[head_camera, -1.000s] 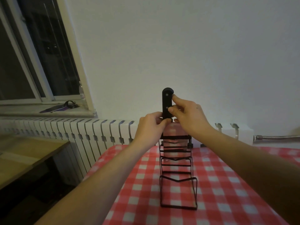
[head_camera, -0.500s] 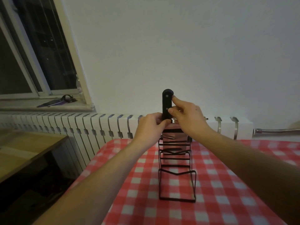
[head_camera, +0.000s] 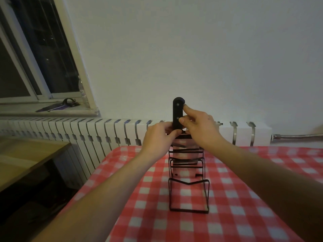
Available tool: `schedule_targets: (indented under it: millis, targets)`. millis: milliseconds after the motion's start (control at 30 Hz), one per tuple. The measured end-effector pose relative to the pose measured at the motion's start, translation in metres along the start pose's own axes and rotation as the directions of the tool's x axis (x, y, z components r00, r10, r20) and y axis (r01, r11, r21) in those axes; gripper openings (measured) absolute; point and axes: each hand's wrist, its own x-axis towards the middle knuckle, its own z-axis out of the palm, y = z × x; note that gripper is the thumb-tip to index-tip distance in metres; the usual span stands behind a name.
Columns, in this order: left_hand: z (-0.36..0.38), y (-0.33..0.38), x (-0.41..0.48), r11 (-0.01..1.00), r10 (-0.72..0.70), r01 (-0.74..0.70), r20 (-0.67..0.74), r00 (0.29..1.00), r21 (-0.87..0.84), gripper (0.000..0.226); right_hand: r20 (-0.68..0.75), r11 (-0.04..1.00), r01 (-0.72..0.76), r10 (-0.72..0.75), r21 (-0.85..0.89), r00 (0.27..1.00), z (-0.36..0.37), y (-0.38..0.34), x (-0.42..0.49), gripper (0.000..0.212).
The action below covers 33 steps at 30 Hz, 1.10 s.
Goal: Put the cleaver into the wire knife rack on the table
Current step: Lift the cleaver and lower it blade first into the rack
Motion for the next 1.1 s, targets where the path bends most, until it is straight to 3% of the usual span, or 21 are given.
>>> schedule_targets:
  millis: [733,933,1100]
  targets:
    - [0.013,-0.007,-0.005,0.999,0.029,-0.028,-0.052,0.998,0.022,0.02,0.005,1.0,0.006,-0.006,-0.03,1.0,0.006,0.008,-0.005,0.041]
    - [0.017,-0.008,-0.01,0.999,0.023,-0.026,-0.087,0.996,-0.036,0.034,0.016,0.993,0.036,-0.035,-0.113,0.999,0.007,0.006,-0.008,0.043]
    - [0.022,-0.005,-0.012,0.998,0.025,-0.032,-0.122,0.992,-0.053,0.025,0.011,0.992,0.025,-0.024,-0.121,1.0,0.007,0.005,-0.008,0.043]
